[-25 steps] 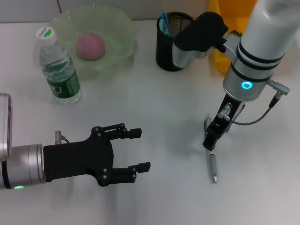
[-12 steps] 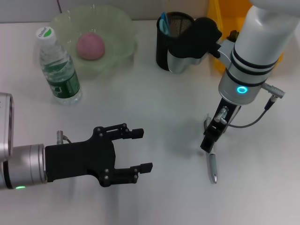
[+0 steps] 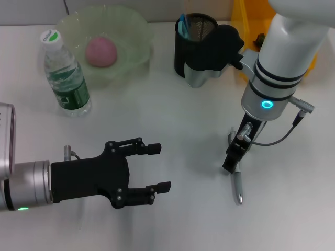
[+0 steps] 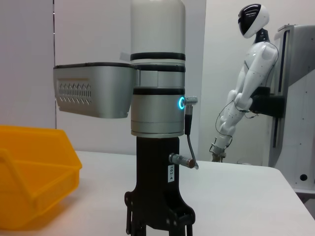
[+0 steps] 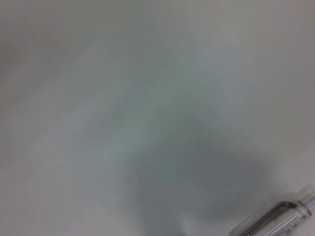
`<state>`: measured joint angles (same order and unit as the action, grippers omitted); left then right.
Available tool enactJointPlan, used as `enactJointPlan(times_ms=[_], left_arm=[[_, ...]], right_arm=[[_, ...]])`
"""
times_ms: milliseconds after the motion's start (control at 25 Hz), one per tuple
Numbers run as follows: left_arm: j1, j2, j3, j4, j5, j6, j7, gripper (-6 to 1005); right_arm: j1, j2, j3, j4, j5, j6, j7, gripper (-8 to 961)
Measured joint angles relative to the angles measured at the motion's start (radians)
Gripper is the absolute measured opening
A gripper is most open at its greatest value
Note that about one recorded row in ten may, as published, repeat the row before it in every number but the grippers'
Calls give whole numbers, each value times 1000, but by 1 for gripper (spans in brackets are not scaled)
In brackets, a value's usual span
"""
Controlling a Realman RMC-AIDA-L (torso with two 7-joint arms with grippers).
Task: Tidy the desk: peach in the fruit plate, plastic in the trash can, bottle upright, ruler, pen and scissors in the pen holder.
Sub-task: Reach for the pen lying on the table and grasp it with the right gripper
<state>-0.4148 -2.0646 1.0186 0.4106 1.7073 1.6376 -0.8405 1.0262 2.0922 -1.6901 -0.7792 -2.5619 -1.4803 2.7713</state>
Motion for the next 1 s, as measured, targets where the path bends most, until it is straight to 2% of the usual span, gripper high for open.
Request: enactJointPlan(times_ms=[720, 920, 1000], left_arm=[[-6, 0, -2, 2, -2, 5, -3, 754], [-11, 0, -2, 2, -3, 5, -6, 754], [-14, 0, -2, 2, -4, 5, -8, 754]], right_arm=[[0, 0, -11, 0, -1, 3, 1, 688], [0, 0, -11, 0, -6, 5, 0, 498], [0, 0, -11, 0, -7, 5, 0, 329]])
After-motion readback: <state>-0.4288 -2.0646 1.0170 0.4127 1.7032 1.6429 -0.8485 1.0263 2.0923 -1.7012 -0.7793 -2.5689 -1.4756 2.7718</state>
